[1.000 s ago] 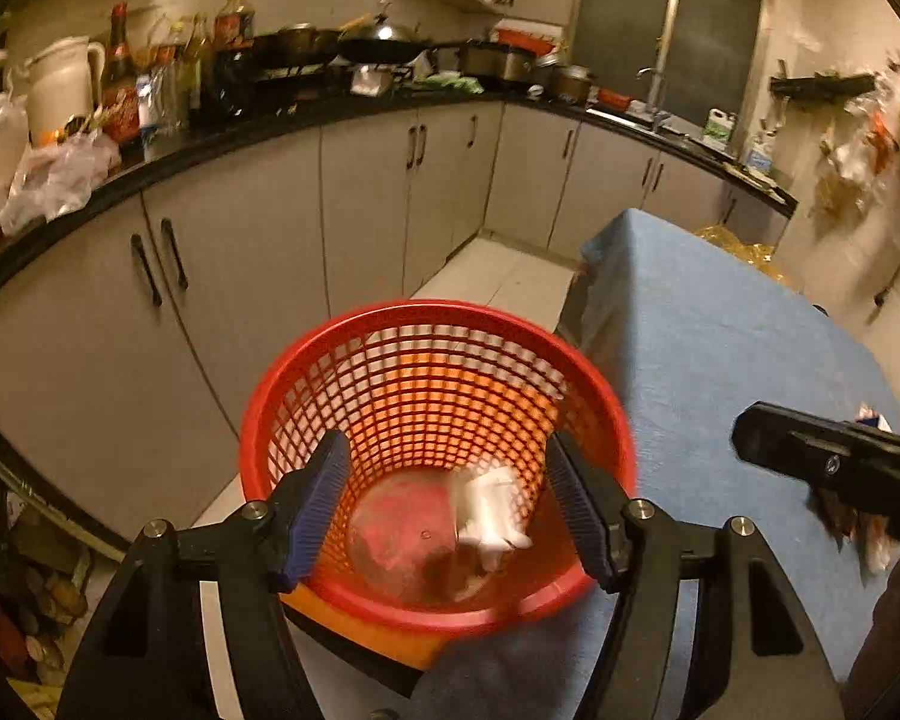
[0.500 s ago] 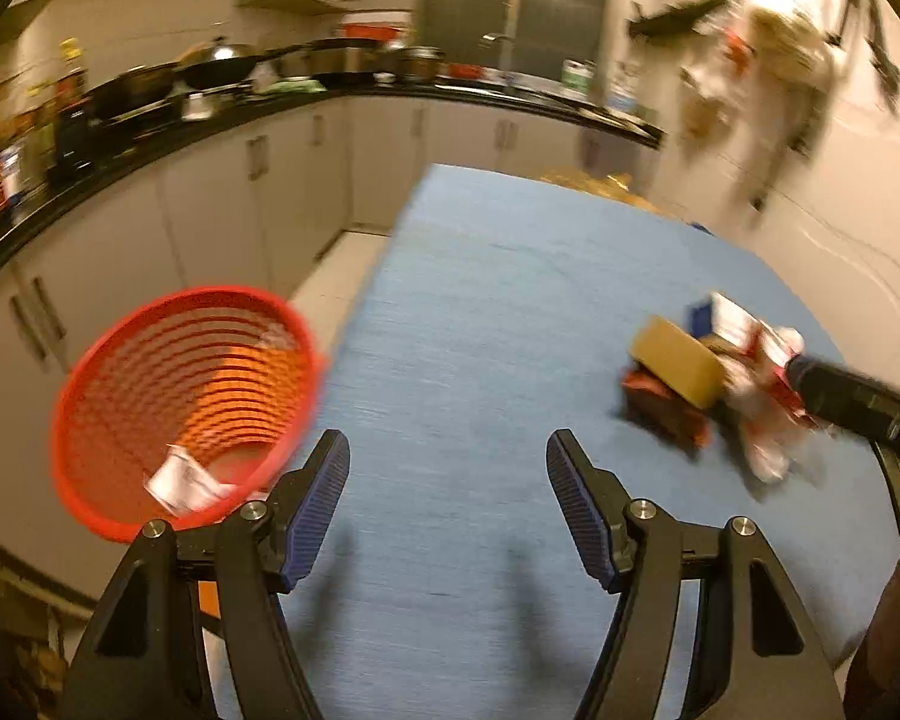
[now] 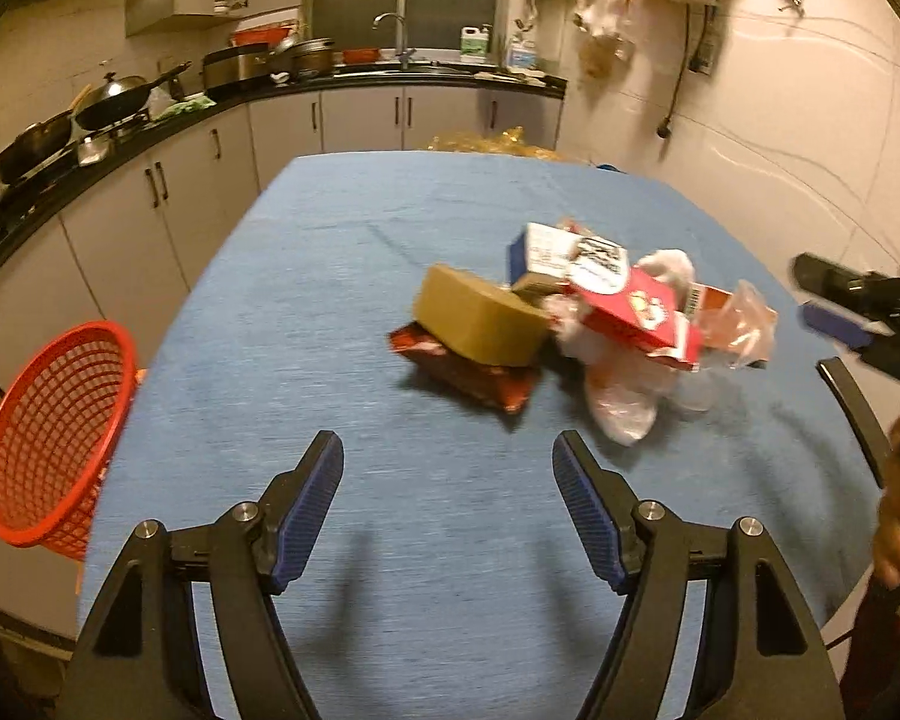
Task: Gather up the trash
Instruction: 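Grasp the clear plastic cup with the right tool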
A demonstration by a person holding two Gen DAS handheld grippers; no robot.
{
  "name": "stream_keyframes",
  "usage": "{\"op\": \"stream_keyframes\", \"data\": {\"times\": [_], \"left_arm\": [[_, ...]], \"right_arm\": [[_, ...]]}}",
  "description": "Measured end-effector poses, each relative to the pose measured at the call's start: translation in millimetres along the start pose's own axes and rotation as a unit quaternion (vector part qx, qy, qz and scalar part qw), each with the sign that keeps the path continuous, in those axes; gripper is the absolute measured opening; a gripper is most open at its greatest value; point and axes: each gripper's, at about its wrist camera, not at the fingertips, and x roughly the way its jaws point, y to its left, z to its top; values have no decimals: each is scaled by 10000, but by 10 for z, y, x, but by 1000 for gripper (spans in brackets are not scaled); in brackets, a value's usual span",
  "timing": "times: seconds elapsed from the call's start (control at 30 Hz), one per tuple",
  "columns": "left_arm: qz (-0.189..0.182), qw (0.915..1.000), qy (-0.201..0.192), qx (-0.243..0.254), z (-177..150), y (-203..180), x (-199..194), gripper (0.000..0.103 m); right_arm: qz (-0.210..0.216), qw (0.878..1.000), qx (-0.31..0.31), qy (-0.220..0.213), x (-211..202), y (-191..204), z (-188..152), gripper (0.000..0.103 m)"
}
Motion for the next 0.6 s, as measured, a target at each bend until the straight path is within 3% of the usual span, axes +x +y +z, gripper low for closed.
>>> {"op": "stream_keyframes", "data": {"times": [0.27,0.3,0.37,0.6], "left_arm": [[-92,9999,50,72,33,-125,-4,75],[-83,9999,49,76,24,-129,-4,75],[-55,9999,61,65,19,-105,1,75],[-115,9998,117,-126,36,-9,16,75]], "right_arm": [[11,9980,311,543,457,-68,-100,86],[-108,9979,248,589,506,-44,-105,83],[-163,9978,178,622,586,-36,-136,59],[83,9978,6,652,534,9,-204,55]]}}
